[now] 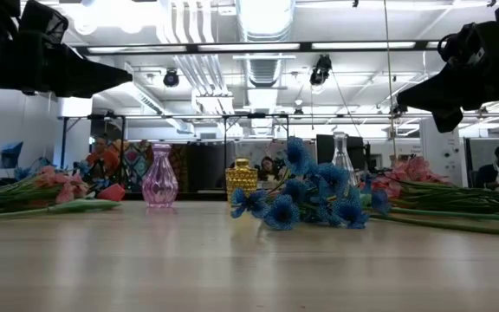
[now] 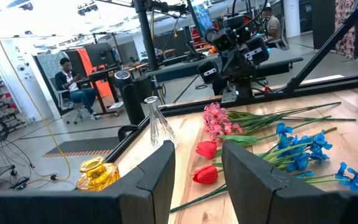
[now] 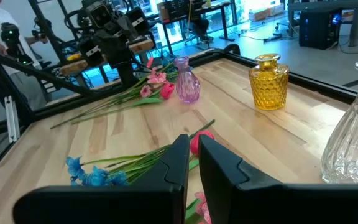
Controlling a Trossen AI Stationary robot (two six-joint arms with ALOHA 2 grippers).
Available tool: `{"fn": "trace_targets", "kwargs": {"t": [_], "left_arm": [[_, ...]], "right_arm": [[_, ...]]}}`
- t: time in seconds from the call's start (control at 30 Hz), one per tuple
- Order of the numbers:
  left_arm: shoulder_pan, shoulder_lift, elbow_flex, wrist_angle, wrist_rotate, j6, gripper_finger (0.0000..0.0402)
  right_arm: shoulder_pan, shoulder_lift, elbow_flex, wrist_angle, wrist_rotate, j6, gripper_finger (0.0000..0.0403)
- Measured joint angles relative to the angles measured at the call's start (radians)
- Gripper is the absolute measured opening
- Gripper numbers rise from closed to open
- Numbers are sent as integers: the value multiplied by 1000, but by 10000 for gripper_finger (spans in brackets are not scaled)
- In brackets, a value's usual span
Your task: Sort flowers into vase by color
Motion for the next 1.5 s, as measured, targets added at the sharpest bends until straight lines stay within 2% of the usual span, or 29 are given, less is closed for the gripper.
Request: {"fn": "trace_targets", "kwargs": {"t": [0.33,0.57,0.7,0.8,0.9,1.0,1.17,1.27,1.4,1.5], "left_arm": [[0,0,0,0,0,0,117],[0,0,0,0,0,0,117],[0,0,0,9,0,-13,117],[0,0,0,53,2,-223,117],[0,0,0,125,1,-562,117],[0,0,1,177,1,-785,117],[0,0,1,195,-3,-886,117],[0,0,1,191,6,-889,117],[1,6,1,196,-43,-917,117],[-1,15,5,195,-25,-918,117]], "right_arm": [[0,0,0,0,0,0,28],[0,0,0,0,1,-175,28],[0,0,0,0,1,-212,28],[0,0,0,0,1,-212,28],[0,0,0,0,1,-201,29],[0,0,0,-1,0,-101,28],[0,0,0,12,1,64,28],[0,0,0,62,1,63,28],[0,0,0,104,1,120,28],[0,0,0,142,1,129,28]]}}
